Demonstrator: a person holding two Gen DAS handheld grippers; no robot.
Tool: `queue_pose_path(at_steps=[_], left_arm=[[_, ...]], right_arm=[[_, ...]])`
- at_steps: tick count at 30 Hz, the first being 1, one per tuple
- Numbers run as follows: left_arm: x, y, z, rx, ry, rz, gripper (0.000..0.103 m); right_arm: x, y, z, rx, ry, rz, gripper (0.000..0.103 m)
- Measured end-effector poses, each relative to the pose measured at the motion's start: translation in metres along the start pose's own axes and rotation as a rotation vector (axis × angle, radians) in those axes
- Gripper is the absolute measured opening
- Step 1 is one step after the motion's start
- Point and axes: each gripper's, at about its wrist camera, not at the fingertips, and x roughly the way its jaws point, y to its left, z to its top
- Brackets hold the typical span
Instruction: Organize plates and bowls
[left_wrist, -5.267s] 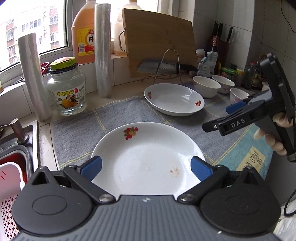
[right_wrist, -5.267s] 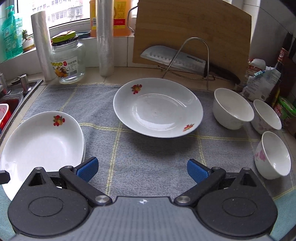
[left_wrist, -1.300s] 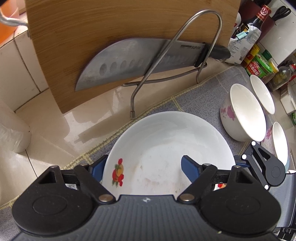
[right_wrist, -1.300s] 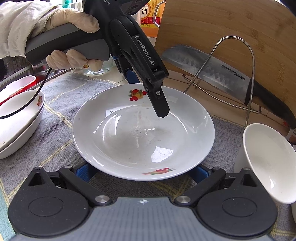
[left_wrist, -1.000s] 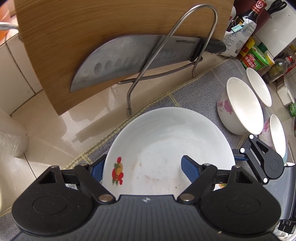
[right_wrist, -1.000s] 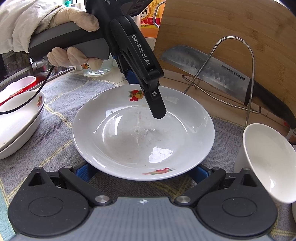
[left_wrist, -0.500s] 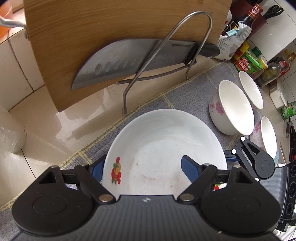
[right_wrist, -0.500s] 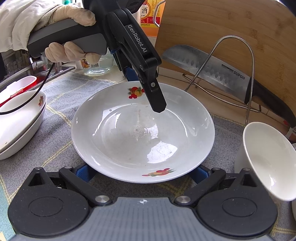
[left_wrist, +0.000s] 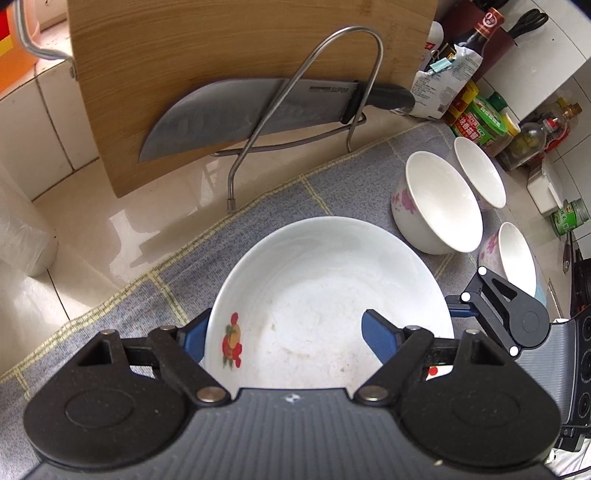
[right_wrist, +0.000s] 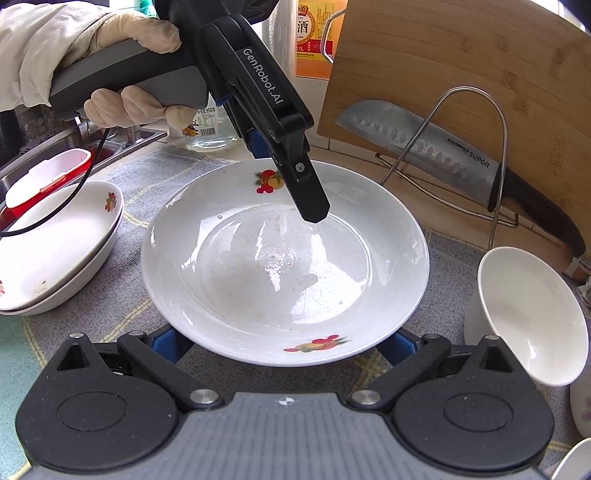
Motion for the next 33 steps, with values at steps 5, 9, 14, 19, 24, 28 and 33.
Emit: queue_pose_path(at_steps=[5, 9, 14, 19, 24, 28, 33], left_arm=[[-0.015, -0.007, -0.012, -0.002, -0.015, 0.013, 0.083], [-0.024, -0.012, -0.022, -0.013, -0.025, 0.021, 0.083], [-0.033, -0.017, -0.037, -0.032, -0.038, 0.035, 0.083], [-0.045, -0.021, -0.054, -0.057, -0.056, 0.047, 0.083], [-0.059, -0.022, -0.07, -0.081, -0.079, 0.061, 0.083], [-0.071, -0.024, -0.081, -0.099, -0.098, 0.073, 0.083], [-0.083, -0.023, -0.101, -0.133, -0.118, 0.088, 0.083]], right_arm=[[-0.014, 0.005, 0.003, -0.008, 0.002, 0.017, 0.103], [-0.026, 0.008, 0.003, -0.016, 0.002, 0.04, 0.103], [-0.036, 0.018, 0.003, -0.043, 0.006, 0.057, 0.103], [-0.044, 0.028, 0.003, -0.065, 0.006, 0.081, 0.103], [-0.053, 0.041, 0.008, -0.09, -0.005, 0.103, 0.103], [-0.054, 0.053, 0.012, -0.114, -0.006, 0.117, 0.103], [-0.056, 0.068, 0.014, -0.15, -0.011, 0.141, 0.103]])
